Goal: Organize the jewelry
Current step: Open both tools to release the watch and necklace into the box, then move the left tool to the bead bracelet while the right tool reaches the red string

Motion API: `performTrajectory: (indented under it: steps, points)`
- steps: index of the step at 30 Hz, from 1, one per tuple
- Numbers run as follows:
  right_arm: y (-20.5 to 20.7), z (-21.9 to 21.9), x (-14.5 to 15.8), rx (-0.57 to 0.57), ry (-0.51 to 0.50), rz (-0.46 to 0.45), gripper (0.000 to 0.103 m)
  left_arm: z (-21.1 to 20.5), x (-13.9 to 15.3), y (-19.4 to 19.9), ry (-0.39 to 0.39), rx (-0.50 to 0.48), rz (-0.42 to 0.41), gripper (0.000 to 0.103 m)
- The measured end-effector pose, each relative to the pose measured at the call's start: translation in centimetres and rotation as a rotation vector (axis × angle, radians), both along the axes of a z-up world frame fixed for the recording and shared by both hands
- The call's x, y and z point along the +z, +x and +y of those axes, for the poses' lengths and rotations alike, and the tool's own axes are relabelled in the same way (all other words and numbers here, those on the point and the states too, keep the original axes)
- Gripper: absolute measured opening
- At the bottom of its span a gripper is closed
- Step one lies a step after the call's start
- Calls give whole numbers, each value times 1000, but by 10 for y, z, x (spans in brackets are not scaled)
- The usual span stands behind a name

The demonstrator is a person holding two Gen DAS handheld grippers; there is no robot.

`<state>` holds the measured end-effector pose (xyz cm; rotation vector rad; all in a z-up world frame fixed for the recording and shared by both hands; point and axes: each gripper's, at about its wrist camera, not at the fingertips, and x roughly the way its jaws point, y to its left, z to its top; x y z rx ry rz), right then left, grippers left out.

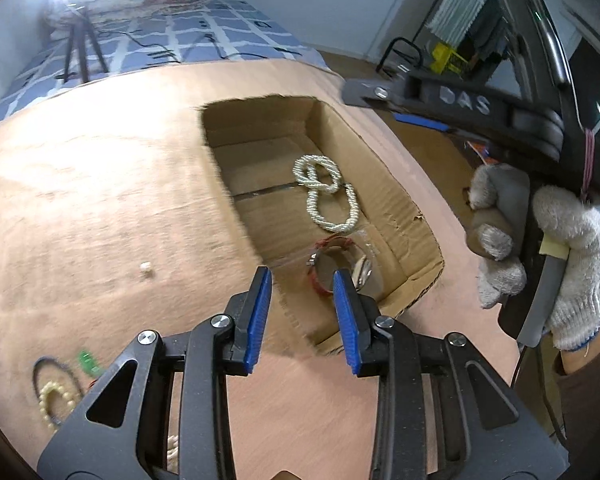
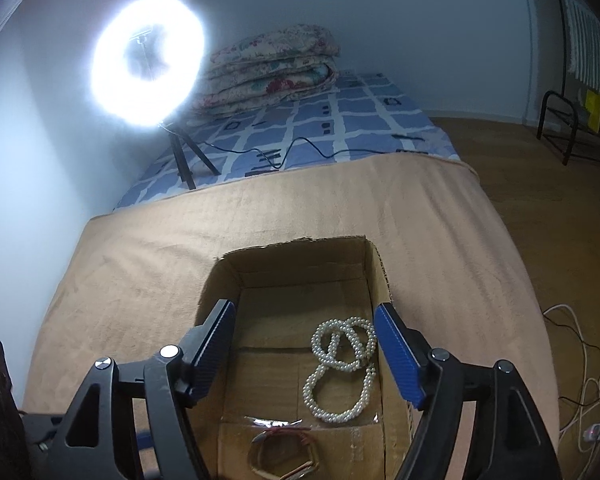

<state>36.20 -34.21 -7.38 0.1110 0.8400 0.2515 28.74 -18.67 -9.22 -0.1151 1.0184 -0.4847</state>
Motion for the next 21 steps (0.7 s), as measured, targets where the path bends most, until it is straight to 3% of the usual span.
performTrajectory:
  steps: [11, 21]
  points:
    - [-52, 46, 36, 57, 38, -77, 76, 102, 27, -21, 5, 132, -45, 32]
    - [-97, 103, 35, 156, 47, -101, 76, 201, 19, -42, 8, 279, -4, 32]
